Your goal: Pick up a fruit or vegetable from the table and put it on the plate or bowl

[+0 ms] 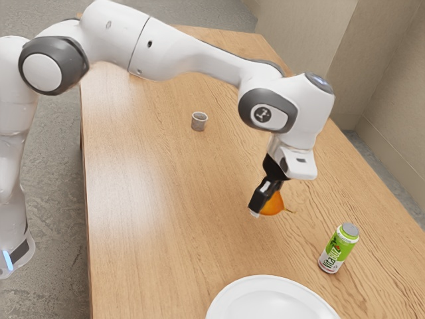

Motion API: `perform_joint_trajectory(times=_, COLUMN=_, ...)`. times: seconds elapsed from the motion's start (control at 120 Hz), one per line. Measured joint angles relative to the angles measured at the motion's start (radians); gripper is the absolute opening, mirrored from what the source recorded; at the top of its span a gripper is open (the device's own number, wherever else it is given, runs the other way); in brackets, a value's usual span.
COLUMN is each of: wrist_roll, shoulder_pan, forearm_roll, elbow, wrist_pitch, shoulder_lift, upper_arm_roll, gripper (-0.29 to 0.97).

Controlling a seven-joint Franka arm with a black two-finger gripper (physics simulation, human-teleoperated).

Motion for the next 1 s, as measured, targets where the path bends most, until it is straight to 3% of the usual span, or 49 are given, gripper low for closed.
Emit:
perform_joint_trajectory(times=0.183, wrist_roll=-0.011, shoulder_pan=-0.002, forearm_roll=0.026, elbow=0.012, wrist_pitch=0.014, shoulder_lift=0.004, upper_arm_roll=-0.153, gripper=0.27)
perform_joint_trajectory(times=0.283, wrist_roll=-0.021, shoulder_pan=-0.060, forearm_roll=0.050, elbow=0.059, wrist_pitch=0.017, shoulder_lift=0.025, upper_arm_roll=-0.191, gripper=0.28)
perform_joint_trajectory(times=0.4, wrist_roll=-0.031, shoulder_pan=-0.221, forearm_roll=0.073, elbow=0.138, wrist_pitch=0.019, shoulder_lift=0.067, upper_arm_roll=-0.139, gripper=0.27)
perform_joint_trajectory(times=0.525, wrist_roll=-0.040, shoulder_pan=-0.362, forearm_roll=0.097, elbow=0.305, wrist_pitch=0.004, shoulder_lift=0.189, upper_arm_roll=-0.080, gripper=0.27)
perform_joint_trajectory(times=0.7, wrist_roll=-0.050, shoulder_pan=-0.419, forearm_roll=0.115, elbow=0.425, wrist_pitch=-0.018, shoulder_lift=0.258, upper_arm_roll=-0.071, gripper=0.28)
perform_joint_trajectory(times=0.833, wrist_roll=-0.053, shoulder_pan=-0.430, forearm_roll=0.127, elbow=0.432, wrist_pitch=-0.029, shoulder_lift=0.262, upper_arm_roll=-0.072, gripper=0.51)
perform_joint_trajectory(times=1.0, wrist_roll=-0.057, shoulder_pan=-0.431, forearm_roll=0.131, elbow=0.431, wrist_pitch=-0.036, shoulder_lift=0.260, upper_arm_roll=-0.074, gripper=0.63)
